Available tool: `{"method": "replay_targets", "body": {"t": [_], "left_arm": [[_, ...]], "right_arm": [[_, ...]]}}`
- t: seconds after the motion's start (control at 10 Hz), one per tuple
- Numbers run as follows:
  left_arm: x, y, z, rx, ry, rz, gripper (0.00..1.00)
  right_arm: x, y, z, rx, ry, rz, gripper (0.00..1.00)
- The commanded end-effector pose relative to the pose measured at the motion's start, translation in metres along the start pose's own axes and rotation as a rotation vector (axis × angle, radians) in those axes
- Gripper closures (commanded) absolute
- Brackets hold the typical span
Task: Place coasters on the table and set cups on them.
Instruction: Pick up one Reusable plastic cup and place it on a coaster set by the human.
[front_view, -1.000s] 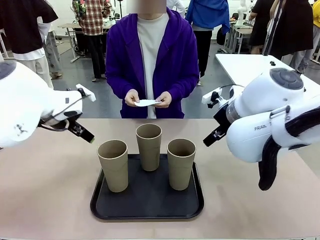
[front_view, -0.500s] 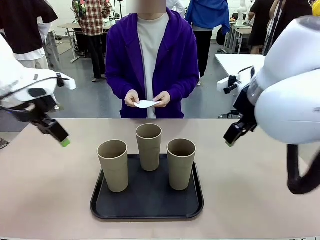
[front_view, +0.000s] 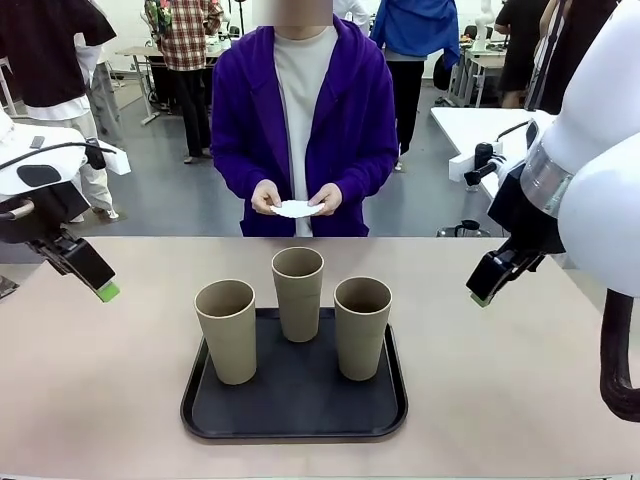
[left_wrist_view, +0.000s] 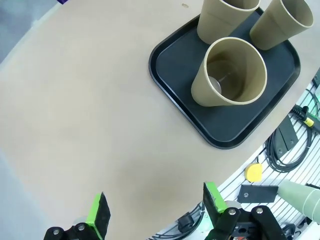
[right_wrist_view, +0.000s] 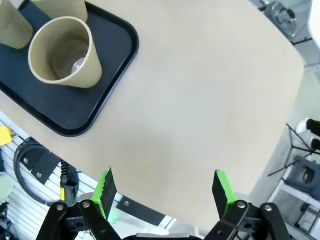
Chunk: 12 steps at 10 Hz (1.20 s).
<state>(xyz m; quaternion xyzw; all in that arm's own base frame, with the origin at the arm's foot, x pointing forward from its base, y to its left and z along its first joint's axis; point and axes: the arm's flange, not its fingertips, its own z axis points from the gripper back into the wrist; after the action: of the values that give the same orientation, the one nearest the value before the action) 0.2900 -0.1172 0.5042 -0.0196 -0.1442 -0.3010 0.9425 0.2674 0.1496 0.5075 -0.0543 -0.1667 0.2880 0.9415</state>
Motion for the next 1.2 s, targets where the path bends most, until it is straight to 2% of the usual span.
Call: {"method": "replay_targets", "body": {"t": [0.0,0.1,0.3,0.5,0.6,0.8,1.0,1.1], "left_arm": [[0.004,0.004,-0.006,0.002,-0.005,-0.005,0.0],[0.0,0.0,0.0,0.0,0.0,0.0,0.0],[-0.017,0.035,0.0,-0.397,-0.138,0.076,0.0],[-0.036,0.073,-0.021,-0.797,-0.246,0.107,0.0],[-0.051,0.092,-0.035,-0.982,-0.3,0.133,0.0],[-0.083,0.138,-0.052,-1.183,-0.312,0.217,0.0],[-0.123,0.183,-0.059,-1.204,-0.315,0.371,0.0],[-0.133,0.19,-0.058,-1.191,-0.319,0.436,0.0]], "right_arm": [[-0.004,0.004,0.007,-0.006,-0.001,0.007,0.0],[-0.008,-0.017,-0.004,0.265,-0.051,-0.085,0.0],[-0.043,-0.062,-0.036,0.762,-0.167,-0.345,0.0],[-0.08,-0.095,-0.082,1.008,-0.211,-0.499,0.0],[-0.095,-0.114,-0.1,1.089,-0.222,-0.562,0.0],[-0.116,-0.141,-0.125,1.205,-0.232,-0.655,0.0],[-0.133,-0.154,-0.13,1.222,-0.248,-0.699,0.0],[-0.142,-0.159,-0.13,1.223,-0.252,-0.719,0.0]]}}
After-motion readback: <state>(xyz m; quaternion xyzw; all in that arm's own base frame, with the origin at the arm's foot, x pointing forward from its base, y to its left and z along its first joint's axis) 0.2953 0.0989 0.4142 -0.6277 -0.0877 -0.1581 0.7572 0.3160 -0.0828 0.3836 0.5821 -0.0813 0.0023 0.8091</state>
